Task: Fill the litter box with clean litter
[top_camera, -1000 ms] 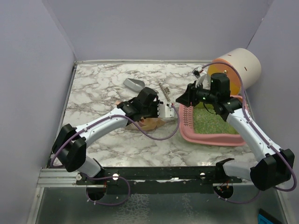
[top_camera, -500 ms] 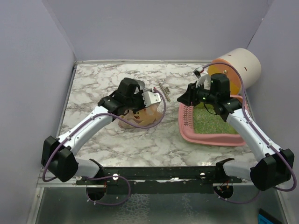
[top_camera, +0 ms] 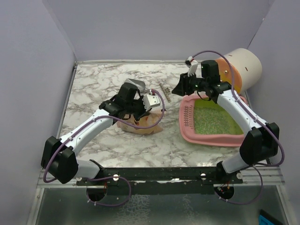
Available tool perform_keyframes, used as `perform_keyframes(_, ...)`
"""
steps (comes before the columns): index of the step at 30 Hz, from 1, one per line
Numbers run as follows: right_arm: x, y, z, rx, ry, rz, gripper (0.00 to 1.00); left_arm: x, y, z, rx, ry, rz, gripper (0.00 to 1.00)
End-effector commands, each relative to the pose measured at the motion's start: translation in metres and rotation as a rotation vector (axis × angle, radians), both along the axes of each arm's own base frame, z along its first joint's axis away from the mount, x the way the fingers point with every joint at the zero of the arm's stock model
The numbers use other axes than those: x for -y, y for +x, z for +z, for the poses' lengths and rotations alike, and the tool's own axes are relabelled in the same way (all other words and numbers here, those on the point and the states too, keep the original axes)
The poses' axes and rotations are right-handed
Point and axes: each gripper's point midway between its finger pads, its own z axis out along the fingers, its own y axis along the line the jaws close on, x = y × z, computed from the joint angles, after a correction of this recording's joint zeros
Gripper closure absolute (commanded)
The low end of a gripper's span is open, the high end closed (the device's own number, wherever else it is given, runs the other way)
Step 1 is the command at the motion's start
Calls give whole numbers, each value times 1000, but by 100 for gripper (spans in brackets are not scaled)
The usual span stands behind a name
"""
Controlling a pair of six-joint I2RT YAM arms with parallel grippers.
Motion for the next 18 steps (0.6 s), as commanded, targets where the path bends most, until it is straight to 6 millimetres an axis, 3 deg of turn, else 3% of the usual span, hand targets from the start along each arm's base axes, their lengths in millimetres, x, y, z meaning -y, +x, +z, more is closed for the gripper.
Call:
perform_keyframes(1,-9,28,6,20,-22,52,60,18,-4,42,103,-143,-86,100)
perform_keyframes(4,-23,54,-6,-22,-38,103,58,18,0,44,125,-147,-68,100)
perform_keyframes(9,-29,85,-41,-86,-78,85,57,10,17,51,163,-150,52,72)
perform_keyframes(13,-24,112,-56,-79,-110,-11,57,2,32,87,242,-253,197,63)
perform_keyframes(16,-20,133,-73,-102,-165,-59,57,-7,38,117,283,-348,307,62)
perform_keyframes(18,-20,144,-90,-145,-203,-65,57,-14,37,127,316,-389,348,62)
